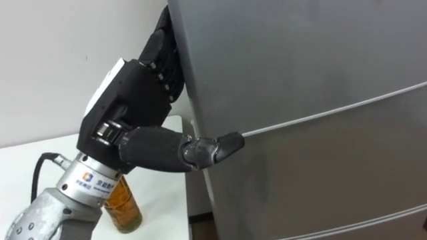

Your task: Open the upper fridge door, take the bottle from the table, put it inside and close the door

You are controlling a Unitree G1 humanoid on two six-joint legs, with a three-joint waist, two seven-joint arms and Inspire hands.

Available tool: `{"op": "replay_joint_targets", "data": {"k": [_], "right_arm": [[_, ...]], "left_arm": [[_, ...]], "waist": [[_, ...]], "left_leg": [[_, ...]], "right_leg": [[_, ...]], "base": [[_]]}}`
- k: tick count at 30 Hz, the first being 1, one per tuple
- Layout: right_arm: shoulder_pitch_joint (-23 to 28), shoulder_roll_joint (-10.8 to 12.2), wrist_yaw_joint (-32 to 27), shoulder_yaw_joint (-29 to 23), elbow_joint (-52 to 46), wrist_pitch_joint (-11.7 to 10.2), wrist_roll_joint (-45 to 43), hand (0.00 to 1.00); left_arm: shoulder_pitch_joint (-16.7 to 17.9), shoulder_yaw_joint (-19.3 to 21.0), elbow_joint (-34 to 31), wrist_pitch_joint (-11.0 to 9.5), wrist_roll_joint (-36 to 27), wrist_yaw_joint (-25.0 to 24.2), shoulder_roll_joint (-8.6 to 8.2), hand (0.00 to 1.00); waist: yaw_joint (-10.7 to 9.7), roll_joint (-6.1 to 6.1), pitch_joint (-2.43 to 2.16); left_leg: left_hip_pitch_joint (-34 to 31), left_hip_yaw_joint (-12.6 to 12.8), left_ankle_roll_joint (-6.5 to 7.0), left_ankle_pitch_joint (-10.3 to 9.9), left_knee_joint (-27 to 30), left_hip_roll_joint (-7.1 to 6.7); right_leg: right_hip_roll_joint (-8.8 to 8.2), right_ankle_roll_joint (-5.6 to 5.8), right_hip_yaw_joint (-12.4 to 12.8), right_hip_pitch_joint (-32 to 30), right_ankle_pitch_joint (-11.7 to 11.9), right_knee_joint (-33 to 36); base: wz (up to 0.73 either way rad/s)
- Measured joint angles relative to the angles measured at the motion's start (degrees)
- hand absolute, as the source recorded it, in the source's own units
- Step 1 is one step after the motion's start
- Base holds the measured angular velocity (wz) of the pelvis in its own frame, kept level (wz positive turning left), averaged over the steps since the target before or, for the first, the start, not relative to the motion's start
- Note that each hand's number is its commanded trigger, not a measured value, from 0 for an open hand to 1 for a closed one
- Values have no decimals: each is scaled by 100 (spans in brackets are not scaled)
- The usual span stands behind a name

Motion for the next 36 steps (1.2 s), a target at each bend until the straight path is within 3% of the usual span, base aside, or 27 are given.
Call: {"op": "replay_joint_targets", "data": {"k": [6, 10, 11, 12, 13, 19, 21, 24, 25, 27, 28, 29, 30, 36], "right_arm": [[65, 0, -15, 5, -139, 2, -2, 0], [60, 1, -14, 7, -146, 2, -2, 0], [61, 1, -14, 6, -146, 2, -2, 0], [61, 1, -14, 6, -146, 3, -2, 0], [60, 1, -14, 6, -146, 3, -2, 0], [60, 3, -13, -1, -149, 6, -3, 0], [65, 4, -11, -2, -168, 3, -3, 0], [60, 5, -12, -2, -179, 4, -4, 0], [57, 7, -10, -2, -194, 4, -3, 0], [72, 11, -9, -2, -214, 5, -4, 0], [72, 11, -9, -2, -214, 5, -5, 0], [71, 12, -8, -1, -229, 5, -28, 0], [71, 12, -2, -2, -249, 4, -35, 0], [62, 38, 32, 11, -316, 3, -31, 0]], "left_arm": [[0, 0, 0, -1, -49, 58, -55, 0], [0, -7, -2, -3, -46, 117, -187, 2], [0, -7, -7, -7, -48, 124, -197, 58], [0, -8, -29, -11, -49, 124, -201, 84], [0, -8, -42, -12, -50, 124, -201, 100], [0, -74, -78, -92, -254, 123, -214, 100], [27, -218, -92, -204, -291, 121, -182, 100], [76, -380, -191, -302, -293, 122, -164, 91], [75, -368, -189, -285, -293, 164, -181, 75], [85, -369, -170, -253, -385, 216, -210, 60], [86, -369, -153, -249, -418, 236, -219, 41], [85, -368, -129, -247, -456, 271, -232, 8], [85, -366, -123, -246, -495, 283, -243, 0], [85, -513, -174, -297, -717, 51, -171, 0]], "waist": [[0, 1, 1], [0, 2, 1], [0, 4, -1], [0, 6, -1], [0, 8, -2], [-9, 8, -3], [-18, 5, -1], [-12, -9, 4], [-14, -9, 4], [-16, -15, 9], [-15, -15, 9], [-16, -17, 10], [-19, -19, 11], [-11, -65, 27]], "left_leg": [[0, 93, 0, 0, 11, 2], [0, 123, 0, 0, 42, 2], [0, 132, 0, 0, 48, 3], [0, 142, 0, 0, 48, 3], [0, 148, 0, 0, 47, 3], [4, 223, 1, 0, 37, 4], [4, 253, 1, 0, 37, 4], [-4, 287, 7, 4, 35, 4], [-4, 297, 20, 11, 35, 4], [-4, 305, 37, 22, 35, 4], [-4, 306, 40, 24, 35, 4], [-4, 311, 49, 29, 35, 4], [-3, 315, 53, 31, 35, 5], [2, 340, 53, 32, 32, 4]], "right_leg": [[-8, 6, 32, -16, 4, -1], [-11, 8, 78, -17, 5, 1], [-10, 8, 99, -22, 5, 1], [-9, 8, 126, -34, 5, 4], [-8, 8, 141, -42, 5, 6], [-13, 26, 178, -65, 48, 9], [-18, 29, 184, -73, 57, 8], [-24, 39, 185, -90, 78, 12], [-25, 38, 190, -98, 89, 12], [-25, 35, 199, -100, 91, 10], [-25, 34, 199, -100, 91, 10], [-25, 34, 200, -103, 92, 12], [-24, 33, 202, -103, 92, 12], [-25, 33, 233, -110, 92, 2]], "base": [[-4], [-2], [-8], [-8], [-11], [-4], [-2], [0], [-5], [-2], [0], [0], [0], [-1]]}}
